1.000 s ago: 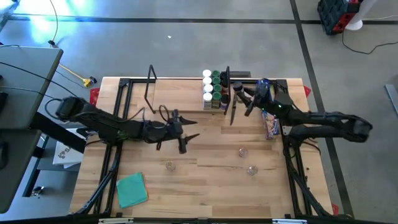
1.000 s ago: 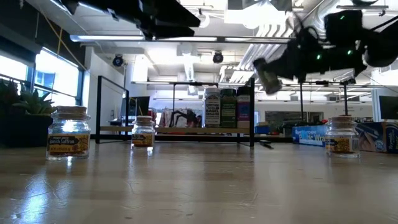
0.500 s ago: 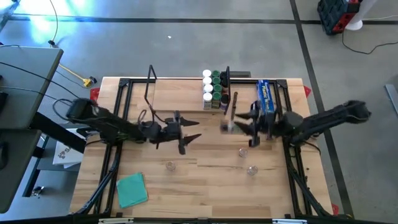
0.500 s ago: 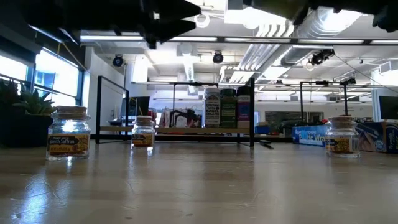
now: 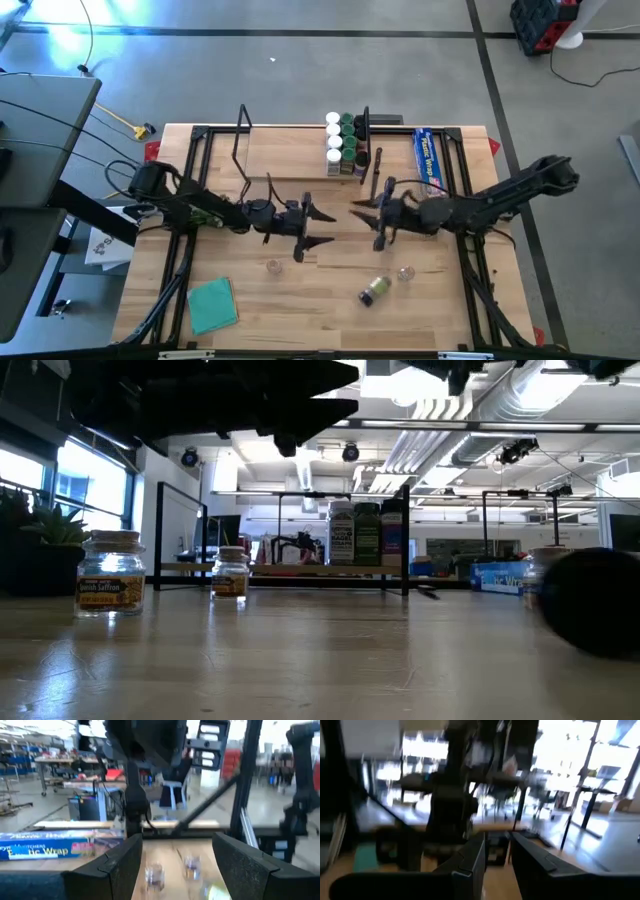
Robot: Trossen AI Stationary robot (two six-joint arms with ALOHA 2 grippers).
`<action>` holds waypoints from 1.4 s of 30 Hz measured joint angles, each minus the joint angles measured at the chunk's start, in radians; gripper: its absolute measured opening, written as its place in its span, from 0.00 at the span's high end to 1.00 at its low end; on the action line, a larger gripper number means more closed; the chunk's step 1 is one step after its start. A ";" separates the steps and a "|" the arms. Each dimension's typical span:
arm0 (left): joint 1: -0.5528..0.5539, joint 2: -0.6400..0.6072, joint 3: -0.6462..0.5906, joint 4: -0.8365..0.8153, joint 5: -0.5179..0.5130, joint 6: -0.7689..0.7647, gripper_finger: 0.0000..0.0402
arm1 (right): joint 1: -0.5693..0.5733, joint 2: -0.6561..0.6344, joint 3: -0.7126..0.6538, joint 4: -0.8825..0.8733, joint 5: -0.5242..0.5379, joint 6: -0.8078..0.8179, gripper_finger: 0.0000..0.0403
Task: Shelf spices
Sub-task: Adjust the black seasoning bottles on the shelf
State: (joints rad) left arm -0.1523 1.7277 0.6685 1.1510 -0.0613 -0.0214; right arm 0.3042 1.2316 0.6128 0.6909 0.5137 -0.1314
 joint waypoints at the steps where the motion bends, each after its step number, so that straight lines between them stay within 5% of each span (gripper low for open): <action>1: -0.007 -0.018 0.000 -0.046 0.000 0.018 0.40 | 0.007 0.000 0.040 -0.110 -0.012 0.004 0.79; 7: -0.042 -0.154 0.000 -0.393 -0.057 0.085 0.40 | 0.106 0.080 0.427 -1.028 -0.155 0.266 0.79; 10: -0.053 -0.209 0.000 -0.540 -0.119 0.085 0.40 | 0.167 0.199 0.622 -1.348 -0.262 0.388 0.76; 18: -0.064 -0.240 0.000 -0.689 -0.203 0.046 0.41 | 0.326 0.569 0.932 -1.473 -0.785 0.500 0.52; 21: -0.076 -0.234 0.000 -0.720 -0.204 0.007 0.41 | 0.400 0.693 1.048 -1.547 -0.882 0.493 0.41; 24: -0.100 -0.234 0.000 -0.746 -0.204 -0.008 0.41 | 0.464 0.791 1.157 -1.667 -0.878 0.498 0.33; 28: -0.140 -0.234 0.000 -0.781 -0.212 -0.015 0.41 | 0.547 0.902 1.204 -1.773 -0.746 0.544 0.27; 42: -0.262 -0.234 0.000 -0.808 -0.310 -0.082 0.41 | 0.632 1.056 1.206 -2.005 -0.653 0.582 0.27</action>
State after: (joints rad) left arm -0.4143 1.4937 0.6685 0.3435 -0.3716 -0.1033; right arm 0.9365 2.2879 1.8190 -1.3146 -0.1391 0.4511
